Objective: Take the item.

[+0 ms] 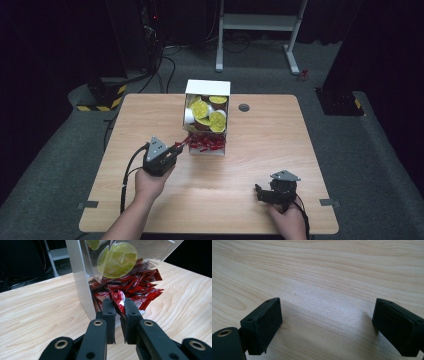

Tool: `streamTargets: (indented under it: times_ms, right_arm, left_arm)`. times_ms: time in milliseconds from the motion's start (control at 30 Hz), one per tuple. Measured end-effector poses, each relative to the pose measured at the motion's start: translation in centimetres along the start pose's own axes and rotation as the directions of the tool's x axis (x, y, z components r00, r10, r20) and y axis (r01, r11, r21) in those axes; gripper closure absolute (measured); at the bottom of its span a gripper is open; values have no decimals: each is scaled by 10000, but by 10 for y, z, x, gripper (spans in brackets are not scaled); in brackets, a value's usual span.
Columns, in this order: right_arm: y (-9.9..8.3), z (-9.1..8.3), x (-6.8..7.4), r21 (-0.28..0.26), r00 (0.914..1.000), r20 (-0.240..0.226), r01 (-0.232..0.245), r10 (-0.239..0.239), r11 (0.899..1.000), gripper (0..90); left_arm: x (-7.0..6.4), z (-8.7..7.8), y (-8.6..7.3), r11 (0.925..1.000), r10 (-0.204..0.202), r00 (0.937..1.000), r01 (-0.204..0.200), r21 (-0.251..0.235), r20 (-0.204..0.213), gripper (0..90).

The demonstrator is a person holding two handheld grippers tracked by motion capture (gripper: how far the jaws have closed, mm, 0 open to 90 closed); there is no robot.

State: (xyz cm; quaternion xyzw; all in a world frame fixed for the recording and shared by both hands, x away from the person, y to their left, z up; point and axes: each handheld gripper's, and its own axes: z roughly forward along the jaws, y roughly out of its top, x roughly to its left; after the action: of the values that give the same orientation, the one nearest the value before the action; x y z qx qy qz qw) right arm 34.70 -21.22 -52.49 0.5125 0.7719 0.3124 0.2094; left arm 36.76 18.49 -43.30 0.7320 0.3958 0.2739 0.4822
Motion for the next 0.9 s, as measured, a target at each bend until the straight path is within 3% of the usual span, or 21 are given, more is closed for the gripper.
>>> streamTargets:
  times_ms: [900]
  right_arm:
    - [0,0,0,-11,10000,14,64,-64,10000,91]
  left_arm:
    - [5,-26,-2,9977,-310,9995,311,-602,15,827]
